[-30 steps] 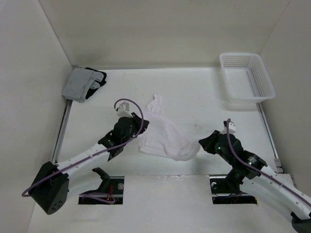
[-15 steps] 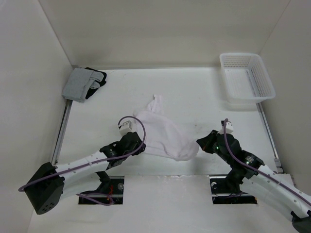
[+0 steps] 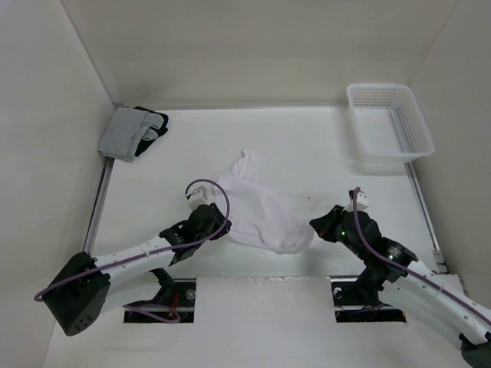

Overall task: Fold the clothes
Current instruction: Flatten the tank top out

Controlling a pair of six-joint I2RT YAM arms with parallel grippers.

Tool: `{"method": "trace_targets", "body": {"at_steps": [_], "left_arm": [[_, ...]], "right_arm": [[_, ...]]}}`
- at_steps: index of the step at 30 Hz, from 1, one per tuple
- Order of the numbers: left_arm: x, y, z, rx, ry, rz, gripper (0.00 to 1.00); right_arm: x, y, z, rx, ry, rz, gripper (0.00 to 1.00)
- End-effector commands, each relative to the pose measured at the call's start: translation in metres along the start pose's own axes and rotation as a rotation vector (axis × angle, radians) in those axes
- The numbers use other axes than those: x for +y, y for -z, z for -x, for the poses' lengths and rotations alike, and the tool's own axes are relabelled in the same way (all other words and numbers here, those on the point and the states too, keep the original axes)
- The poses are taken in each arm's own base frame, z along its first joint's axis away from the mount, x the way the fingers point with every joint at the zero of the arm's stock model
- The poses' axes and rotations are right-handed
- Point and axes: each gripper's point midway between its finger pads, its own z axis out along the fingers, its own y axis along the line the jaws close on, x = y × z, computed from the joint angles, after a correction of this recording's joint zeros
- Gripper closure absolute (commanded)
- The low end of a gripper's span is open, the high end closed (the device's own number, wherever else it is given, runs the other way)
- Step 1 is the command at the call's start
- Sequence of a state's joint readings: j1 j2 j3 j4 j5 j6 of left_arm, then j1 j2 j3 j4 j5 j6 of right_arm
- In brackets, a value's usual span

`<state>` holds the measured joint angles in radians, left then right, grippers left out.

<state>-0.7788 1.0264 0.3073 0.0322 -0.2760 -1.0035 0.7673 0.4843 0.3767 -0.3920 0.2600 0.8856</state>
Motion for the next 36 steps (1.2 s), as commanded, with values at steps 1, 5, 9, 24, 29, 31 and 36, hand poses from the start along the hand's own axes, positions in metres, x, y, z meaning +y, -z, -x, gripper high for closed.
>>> {"method": "trace_targets", "body": {"at_steps": [1,5,9,24,29,31,36], "left_arm": [[-0.012,-0.004,0.007,-0.016,-0.005,-0.035,0.77],[-0.013,-0.007,0.008,-0.021,-0.003,-0.044,0.78],[-0.016,0.005,0.044,-0.129,0.023,-0.082,0.78],[-0.017,-0.017,0.008,-0.032,-0.037,-0.084,0.79],[-0.012,-0.015,0.007,-0.039,-0.039,-0.075,0.79],[-0.010,-0.016,0.006,-0.036,-0.042,-0.068,0.79],[0.001,-0.017,-0.002,-0.008,-0.055,-0.030,0.80]], "right_arm": [[0.012,0.001,0.005,-0.021,0.003,0.050,0.99],[0.012,0.001,0.005,-0.021,0.003,0.051,0.99],[0.012,0.001,0.005,-0.020,0.003,0.055,0.99],[0.012,0.001,0.005,-0.021,0.004,0.056,0.99],[0.012,0.001,0.004,-0.018,0.004,0.053,0.99],[0.012,0.001,0.005,-0.019,0.004,0.052,0.99],[0.011,0.001,0.005,-0.020,0.002,0.051,0.99]]}}
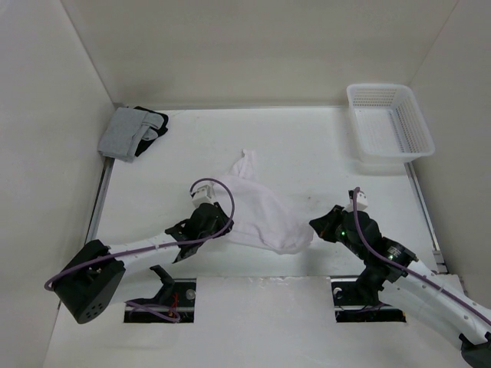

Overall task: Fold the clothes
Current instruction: Flatten the tank top out

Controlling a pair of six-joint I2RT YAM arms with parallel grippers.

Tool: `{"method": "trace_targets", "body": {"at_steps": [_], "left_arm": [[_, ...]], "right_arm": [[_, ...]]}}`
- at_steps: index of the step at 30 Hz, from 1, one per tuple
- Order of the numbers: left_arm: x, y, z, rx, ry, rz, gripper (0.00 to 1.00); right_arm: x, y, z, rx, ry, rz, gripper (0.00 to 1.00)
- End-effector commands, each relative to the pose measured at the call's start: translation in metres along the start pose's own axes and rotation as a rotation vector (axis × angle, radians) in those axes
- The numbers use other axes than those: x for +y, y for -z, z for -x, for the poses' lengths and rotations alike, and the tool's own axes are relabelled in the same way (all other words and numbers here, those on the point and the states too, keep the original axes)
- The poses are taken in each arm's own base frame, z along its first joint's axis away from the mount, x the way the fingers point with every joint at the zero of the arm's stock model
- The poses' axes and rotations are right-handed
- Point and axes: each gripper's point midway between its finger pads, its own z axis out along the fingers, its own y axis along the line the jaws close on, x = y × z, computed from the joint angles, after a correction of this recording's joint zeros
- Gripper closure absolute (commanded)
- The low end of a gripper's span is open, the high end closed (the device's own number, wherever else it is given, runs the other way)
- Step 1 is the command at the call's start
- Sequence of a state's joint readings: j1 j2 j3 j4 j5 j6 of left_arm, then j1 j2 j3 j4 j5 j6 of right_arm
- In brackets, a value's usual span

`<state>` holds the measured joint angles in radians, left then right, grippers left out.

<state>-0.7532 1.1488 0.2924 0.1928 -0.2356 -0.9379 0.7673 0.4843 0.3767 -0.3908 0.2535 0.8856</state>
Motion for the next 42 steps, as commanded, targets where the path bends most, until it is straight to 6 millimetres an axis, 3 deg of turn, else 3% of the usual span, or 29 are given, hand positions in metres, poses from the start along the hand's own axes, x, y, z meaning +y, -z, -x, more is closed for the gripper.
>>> {"method": "trace_targets", "body": {"at_steps": [1,16,21,27,30,33,37,40,42], "left_arm": [[0.002,0.001,0.001,-0.017,-0.010,-0.003,0.80],[0.005,-0.003,-0.008,0.005,-0.034,0.023,0.83],[-0.015,0.011,0.005,-0.017,-0.018,-0.021,0.90],[-0.052,0.047,0.042,-0.080,-0.007,-0.108,0.98],[-0.073,0.074,0.073,-0.149,0.015,-0.177,1.00],[-0.096,0.116,0.117,-0.269,0.045,-0.263,1.00],[-0.128,0.200,0.192,-0.489,0.087,-0.398,1.00],[-0.146,0.261,0.235,-0.642,0.108,-0.485,1.00],[-0.154,0.291,0.255,-0.719,0.125,-0.529,1.00]], "right_arm": [[0.011,0.001,0.006,-0.025,0.002,0.046,0.99],[0.011,0.001,0.007,-0.031,0.001,0.049,0.99],[0.013,0.003,0.010,-0.042,0.002,0.055,0.99],[0.033,0.017,0.036,-0.104,0.018,0.105,1.00],[0.054,0.035,0.063,-0.166,0.028,0.150,1.00],[0.079,0.063,0.103,-0.275,0.051,0.193,1.00],[0.117,0.124,0.164,-0.431,0.077,0.272,1.00],[0.145,0.172,0.202,-0.522,0.066,0.361,1.00],[0.164,0.200,0.221,-0.559,0.052,0.431,1.00]]}}
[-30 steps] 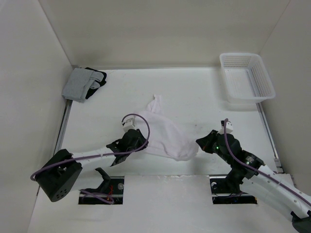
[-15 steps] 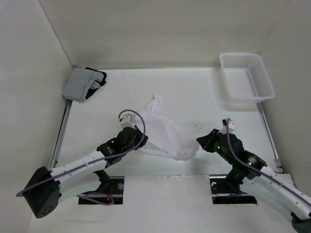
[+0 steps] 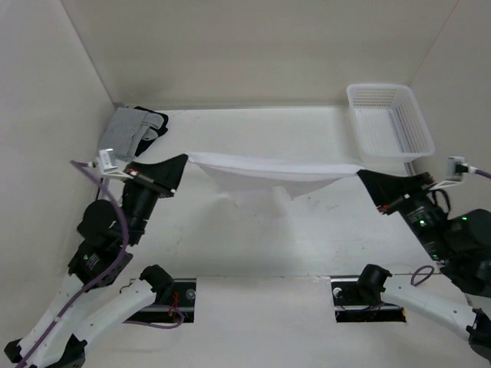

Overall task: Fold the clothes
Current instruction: Flatten the tank top out

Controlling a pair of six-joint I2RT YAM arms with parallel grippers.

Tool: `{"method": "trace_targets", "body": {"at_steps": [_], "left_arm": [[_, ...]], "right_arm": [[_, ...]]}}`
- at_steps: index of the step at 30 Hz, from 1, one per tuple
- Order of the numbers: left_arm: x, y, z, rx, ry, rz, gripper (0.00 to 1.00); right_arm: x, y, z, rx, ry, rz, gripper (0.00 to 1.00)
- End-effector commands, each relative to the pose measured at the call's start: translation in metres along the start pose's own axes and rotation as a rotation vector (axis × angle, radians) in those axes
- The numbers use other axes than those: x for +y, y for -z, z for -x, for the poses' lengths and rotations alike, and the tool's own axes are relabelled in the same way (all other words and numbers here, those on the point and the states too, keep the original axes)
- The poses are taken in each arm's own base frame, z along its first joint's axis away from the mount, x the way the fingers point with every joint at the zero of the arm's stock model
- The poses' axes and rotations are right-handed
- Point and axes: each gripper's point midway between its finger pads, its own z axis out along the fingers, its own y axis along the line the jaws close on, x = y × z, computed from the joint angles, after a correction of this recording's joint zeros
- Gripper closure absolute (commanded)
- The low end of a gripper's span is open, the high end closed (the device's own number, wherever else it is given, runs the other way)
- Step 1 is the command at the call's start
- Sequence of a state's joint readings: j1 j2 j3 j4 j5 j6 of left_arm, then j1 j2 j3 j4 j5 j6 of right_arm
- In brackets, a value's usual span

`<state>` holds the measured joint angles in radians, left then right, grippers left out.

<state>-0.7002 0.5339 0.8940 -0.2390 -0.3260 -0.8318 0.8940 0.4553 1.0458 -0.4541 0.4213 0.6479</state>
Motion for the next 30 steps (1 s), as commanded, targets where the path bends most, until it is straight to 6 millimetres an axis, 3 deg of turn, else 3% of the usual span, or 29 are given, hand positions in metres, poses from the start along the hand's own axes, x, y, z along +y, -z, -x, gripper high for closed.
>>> {"method": "trace_targets", "body": {"at_steps": [1,6,8,13,17,22,26,30], "left_arm": [[-0.035,0.015,0.058,-0.160,-0.012,-0.073,1.00],[-0.065,0.027,0.107,-0.314,0.031,-0.139,0.99],[-0.068,0.020,0.118,-0.361,0.008,-0.129,0.99],[-0.047,-0.031,0.105,-0.373,-0.050,-0.031,0.99],[-0.014,-0.088,0.104,-0.398,-0.091,0.073,0.99],[0.020,-0.164,0.129,-0.381,-0.071,0.130,1.00],[0.005,-0.191,0.173,-0.422,-0.069,0.089,1.00],[-0.028,-0.195,0.208,-0.446,-0.090,0.018,1.00]], "right_arm": [[0.030,0.010,0.054,-0.116,0.017,0.061,1.00],[0.066,0.006,0.097,-0.194,0.050,0.122,1.00],[0.074,-0.007,0.100,-0.212,0.104,0.110,1.00],[0.073,-0.065,0.087,-0.201,0.227,0.034,1.00],[0.046,-0.136,0.084,-0.169,0.236,0.000,1.00],[-0.001,-0.231,0.115,-0.130,0.191,-0.032,1.00],[0.020,-0.265,0.150,-0.161,0.202,0.019,1.00],[0.051,-0.268,0.184,-0.215,0.224,0.068,1.00]]}}
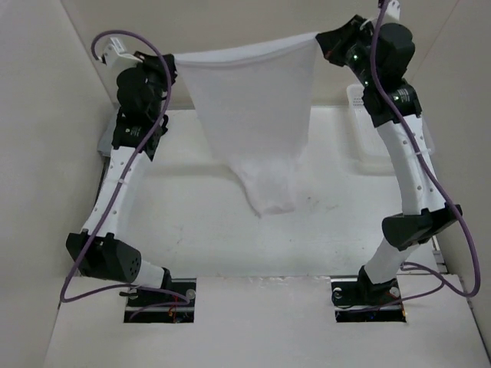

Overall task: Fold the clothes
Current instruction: Flatten the tank top out

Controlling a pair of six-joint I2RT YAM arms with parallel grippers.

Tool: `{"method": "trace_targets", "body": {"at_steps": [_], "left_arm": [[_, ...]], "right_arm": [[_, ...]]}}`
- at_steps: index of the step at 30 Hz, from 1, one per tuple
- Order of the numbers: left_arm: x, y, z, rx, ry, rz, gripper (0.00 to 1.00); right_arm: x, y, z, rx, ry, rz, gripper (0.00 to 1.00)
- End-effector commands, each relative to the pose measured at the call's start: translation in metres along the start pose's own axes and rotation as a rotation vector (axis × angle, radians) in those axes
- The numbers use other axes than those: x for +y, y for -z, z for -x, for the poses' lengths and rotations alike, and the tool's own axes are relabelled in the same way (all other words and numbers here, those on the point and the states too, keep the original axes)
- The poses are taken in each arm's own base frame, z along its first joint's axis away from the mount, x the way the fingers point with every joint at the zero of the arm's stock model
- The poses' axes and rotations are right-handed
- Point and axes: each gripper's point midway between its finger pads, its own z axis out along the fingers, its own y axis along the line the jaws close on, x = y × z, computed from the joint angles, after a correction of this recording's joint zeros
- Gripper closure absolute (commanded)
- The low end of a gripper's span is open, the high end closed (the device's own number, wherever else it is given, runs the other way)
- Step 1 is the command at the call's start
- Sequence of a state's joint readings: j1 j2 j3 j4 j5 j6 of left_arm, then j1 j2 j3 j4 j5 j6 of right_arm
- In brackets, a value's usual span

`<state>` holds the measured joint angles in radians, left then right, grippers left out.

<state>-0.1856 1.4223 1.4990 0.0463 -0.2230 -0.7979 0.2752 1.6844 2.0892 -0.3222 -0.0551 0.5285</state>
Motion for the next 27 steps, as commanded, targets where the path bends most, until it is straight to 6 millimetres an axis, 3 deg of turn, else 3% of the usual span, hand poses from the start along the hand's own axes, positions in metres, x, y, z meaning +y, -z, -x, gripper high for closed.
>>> {"method": "trace_targets", "body": {"at_steps": [1,6,11,14,17,22,25,27], "left_arm": [[-0.089,0.028,0.091,-0.149,0.058,-0.253,1.00],[-0.098,0.036,0.112,-0.183,0.048,-0.277,0.99],[-0.073,0.051,0.088,-0.152,0.042,-0.234,0.99],[-0.042,0.066,0.053,-0.098,0.050,-0.194,0.99],[-0.004,0.091,0.008,-0.034,0.067,-0.141,0.99],[0.085,0.165,-0.078,0.092,0.032,-0.020,0.99],[0.146,0.212,-0.125,0.216,-0.023,0.099,0.99],[0.177,0.244,-0.148,0.304,-0.030,0.166,0.99]], "right_arm": [[0.074,0.048,0.097,-0.201,0.019,0.196,1.00],[0.089,0.062,0.111,-0.222,0.031,0.234,1.00],[0.068,0.075,0.072,-0.139,0.052,0.180,1.00],[0.047,0.094,0.019,-0.080,0.046,0.144,1.00],[0.017,0.126,-0.053,0.000,0.024,0.092,1.00],[-0.023,0.198,-0.181,0.165,-0.067,0.039,1.00],[-0.035,0.243,-0.254,0.312,-0.148,0.032,1.00],[-0.042,0.271,-0.298,0.423,-0.189,0.027,1.00]]}}
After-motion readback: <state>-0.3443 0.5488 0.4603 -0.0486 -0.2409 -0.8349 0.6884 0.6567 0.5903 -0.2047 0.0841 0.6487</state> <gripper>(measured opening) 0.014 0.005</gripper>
